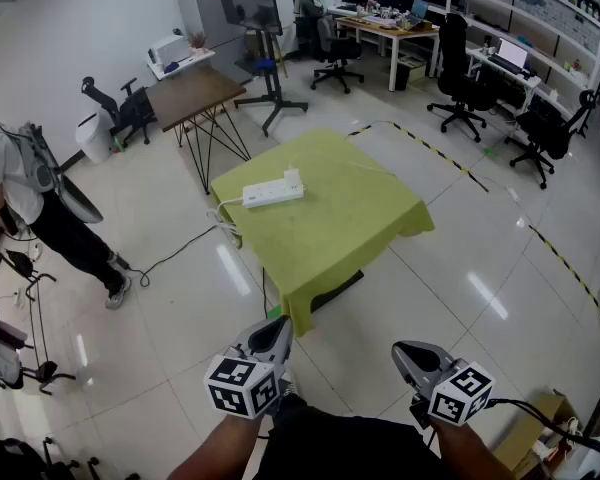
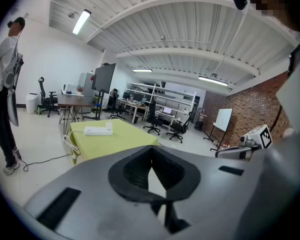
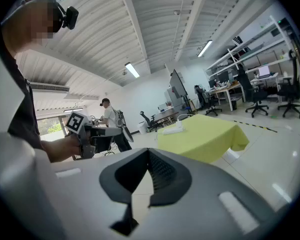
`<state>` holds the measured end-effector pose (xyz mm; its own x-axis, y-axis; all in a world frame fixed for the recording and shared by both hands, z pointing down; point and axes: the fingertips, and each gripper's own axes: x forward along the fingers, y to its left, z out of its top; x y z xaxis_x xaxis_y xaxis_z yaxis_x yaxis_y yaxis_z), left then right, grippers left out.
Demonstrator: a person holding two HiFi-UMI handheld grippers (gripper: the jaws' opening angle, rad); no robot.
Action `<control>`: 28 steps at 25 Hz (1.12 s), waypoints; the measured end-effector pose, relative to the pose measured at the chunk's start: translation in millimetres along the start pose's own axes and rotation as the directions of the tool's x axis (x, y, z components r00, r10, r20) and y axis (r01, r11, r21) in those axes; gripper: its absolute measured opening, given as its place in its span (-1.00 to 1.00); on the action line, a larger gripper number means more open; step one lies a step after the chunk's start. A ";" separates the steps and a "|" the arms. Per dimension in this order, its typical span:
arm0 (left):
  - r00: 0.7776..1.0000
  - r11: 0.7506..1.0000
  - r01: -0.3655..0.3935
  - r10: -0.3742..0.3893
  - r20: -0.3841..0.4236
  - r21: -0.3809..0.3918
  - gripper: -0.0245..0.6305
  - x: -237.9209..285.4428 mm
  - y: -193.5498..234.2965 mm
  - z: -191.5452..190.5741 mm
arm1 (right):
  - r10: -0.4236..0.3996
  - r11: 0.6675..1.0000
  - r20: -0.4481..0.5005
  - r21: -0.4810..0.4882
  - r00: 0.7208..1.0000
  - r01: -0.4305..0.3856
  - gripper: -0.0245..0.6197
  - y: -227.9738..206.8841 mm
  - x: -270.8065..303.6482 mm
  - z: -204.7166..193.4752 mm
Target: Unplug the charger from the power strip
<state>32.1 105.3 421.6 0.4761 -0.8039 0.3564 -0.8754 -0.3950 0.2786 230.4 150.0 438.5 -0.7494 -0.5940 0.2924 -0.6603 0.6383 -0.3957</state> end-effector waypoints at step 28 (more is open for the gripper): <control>0.999 0.999 0.045 -0.045 -0.003 -0.004 -0.91 46.0 199.2 65.2 | -0.033 0.996 -0.083 -0.091 0.996 0.026 -0.91 11.7 221.2 64.7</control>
<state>-125.8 -39.4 435.3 0.5154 -0.7841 0.3457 -0.8526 -0.4289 0.2984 60.0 -5.5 442.3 -0.7286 -0.5720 0.3768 -0.6809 0.6648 -0.3073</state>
